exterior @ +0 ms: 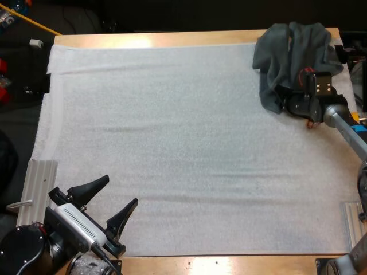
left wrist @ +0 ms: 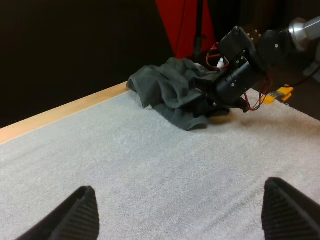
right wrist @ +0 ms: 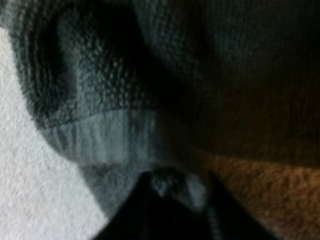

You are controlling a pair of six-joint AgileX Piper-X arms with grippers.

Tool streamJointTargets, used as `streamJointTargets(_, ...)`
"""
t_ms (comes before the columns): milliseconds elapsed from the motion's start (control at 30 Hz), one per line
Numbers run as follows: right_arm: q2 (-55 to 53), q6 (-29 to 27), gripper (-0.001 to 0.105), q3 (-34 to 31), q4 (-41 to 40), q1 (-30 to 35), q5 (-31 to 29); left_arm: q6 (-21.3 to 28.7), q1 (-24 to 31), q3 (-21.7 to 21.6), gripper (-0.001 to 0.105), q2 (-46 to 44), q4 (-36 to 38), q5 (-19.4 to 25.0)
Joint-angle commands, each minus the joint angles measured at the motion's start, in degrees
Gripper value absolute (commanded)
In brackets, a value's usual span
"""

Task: Pick towel from pile, fold and stack

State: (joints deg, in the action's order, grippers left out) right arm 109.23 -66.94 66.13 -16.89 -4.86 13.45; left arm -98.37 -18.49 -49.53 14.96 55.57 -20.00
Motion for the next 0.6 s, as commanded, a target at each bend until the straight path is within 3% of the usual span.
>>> streamJointTargets(0,0.0,-0.2,0.0,0.7,0.2,-0.1,1.2,-0.5,-0.2,-0.2,0.065,0.1,-0.2,-0.4)
streamJointTargets(133,-1.3,-1.0,0.0,0.7,-0.8,-0.2,3.8,-0.5,-0.2,-0.2,0.065,0.1,-0.2,-0.4)
streamJointTargets(400,-13.8,-12.8,0.0,0.7,-3.2,-3.4,1.6,-0.5,-0.2,-0.2,0.065,0.1,-0.2,-0.4)
streamJointTargets(567,-23.9,-15.8,0.0,0.7,-3.1,-5.7,-0.1,-0.5,-0.2,-0.2,0.065,0.1,-0.2,-0.4)
